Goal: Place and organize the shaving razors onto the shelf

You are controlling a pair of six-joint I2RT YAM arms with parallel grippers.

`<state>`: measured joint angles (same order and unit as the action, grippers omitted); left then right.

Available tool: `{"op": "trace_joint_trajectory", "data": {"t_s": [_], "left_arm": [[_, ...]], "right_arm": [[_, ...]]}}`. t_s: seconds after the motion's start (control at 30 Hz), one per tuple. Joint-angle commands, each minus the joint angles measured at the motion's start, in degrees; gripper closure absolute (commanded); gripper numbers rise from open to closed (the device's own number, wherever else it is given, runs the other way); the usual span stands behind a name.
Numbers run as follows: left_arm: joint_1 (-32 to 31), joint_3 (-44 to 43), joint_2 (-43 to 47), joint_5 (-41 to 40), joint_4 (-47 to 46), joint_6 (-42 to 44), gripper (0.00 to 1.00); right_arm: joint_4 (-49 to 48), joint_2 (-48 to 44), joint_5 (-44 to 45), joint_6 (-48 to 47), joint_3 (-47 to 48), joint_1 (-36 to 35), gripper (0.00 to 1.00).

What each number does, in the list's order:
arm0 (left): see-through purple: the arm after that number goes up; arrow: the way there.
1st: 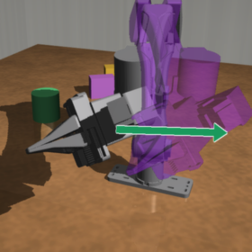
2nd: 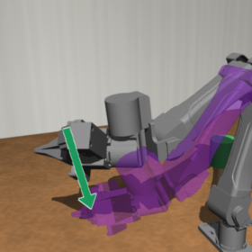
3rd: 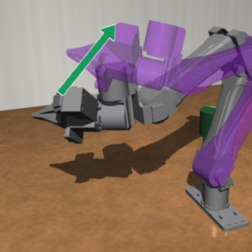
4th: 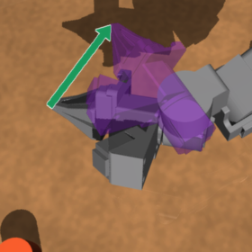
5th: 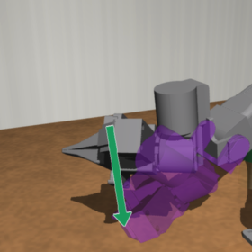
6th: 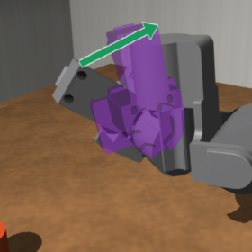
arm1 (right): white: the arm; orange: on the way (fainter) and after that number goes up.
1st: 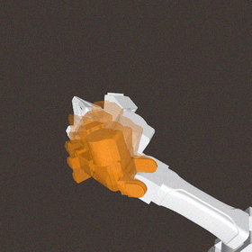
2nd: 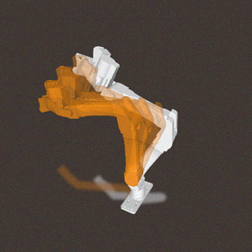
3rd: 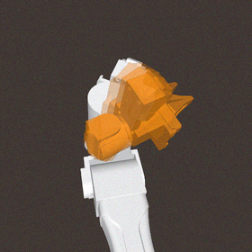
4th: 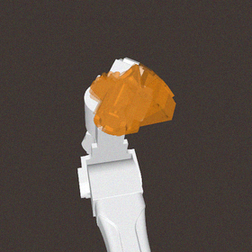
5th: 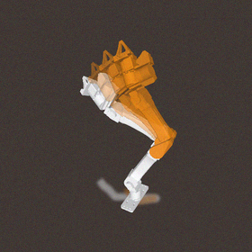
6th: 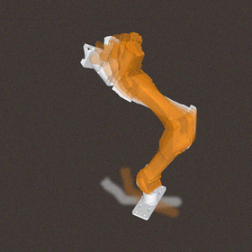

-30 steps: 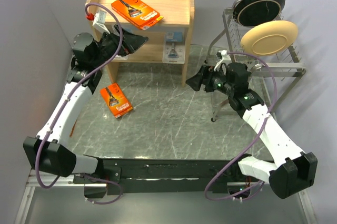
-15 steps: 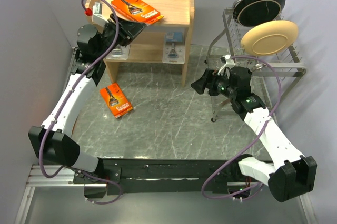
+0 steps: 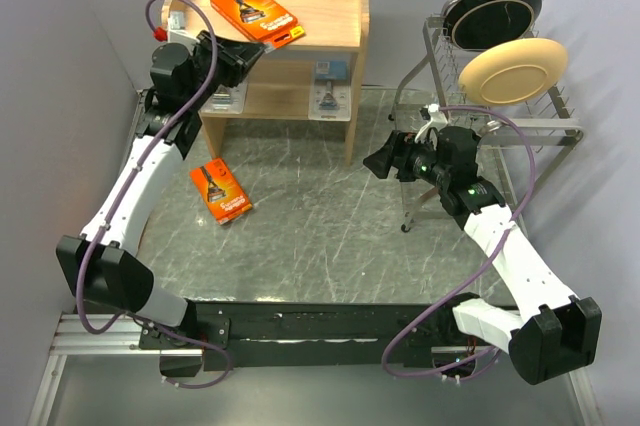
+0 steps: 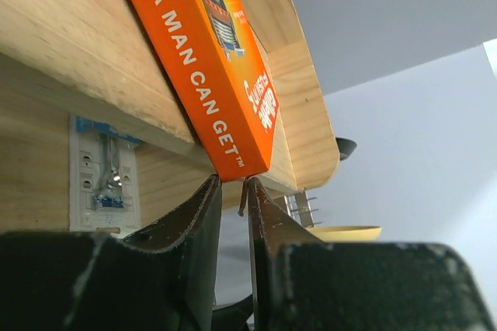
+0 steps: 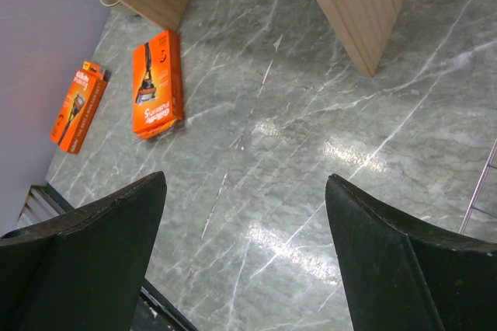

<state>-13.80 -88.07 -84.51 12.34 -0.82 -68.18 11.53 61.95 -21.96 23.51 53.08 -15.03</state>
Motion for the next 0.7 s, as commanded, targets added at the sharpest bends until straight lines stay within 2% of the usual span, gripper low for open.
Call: {"op": "trace_joint_trajectory", "data": {"t_s": [0.0, 0.2, 0.43, 0.67], "left_arm": [[2.8, -3.33, 2.86, -3.29, 2.91, 0.77, 0.77], [9.3, -5.18, 4.44, -3.46, 6.09, 3.41, 0.76], [15.46, -2.72, 6.9, -5.57, 6.79, 4.11, 0.77], [18.02, -0.52, 8.57, -5.22, 8.29, 3.67, 0.71]], "right_arm": [[-1.33, -0.69, 1.92, 1.54, -1.05, 1.75, 0.1], [-1.77, -0.61, 1.83, 2.15, -1.57, 1.93, 0.1], [-2.21, -0.26, 1.48, 2.68, -2.02, 1.93, 0.1], [-2.13, 0.1, 1.39, 2.86, -1.84, 1.93, 0.1]]}}
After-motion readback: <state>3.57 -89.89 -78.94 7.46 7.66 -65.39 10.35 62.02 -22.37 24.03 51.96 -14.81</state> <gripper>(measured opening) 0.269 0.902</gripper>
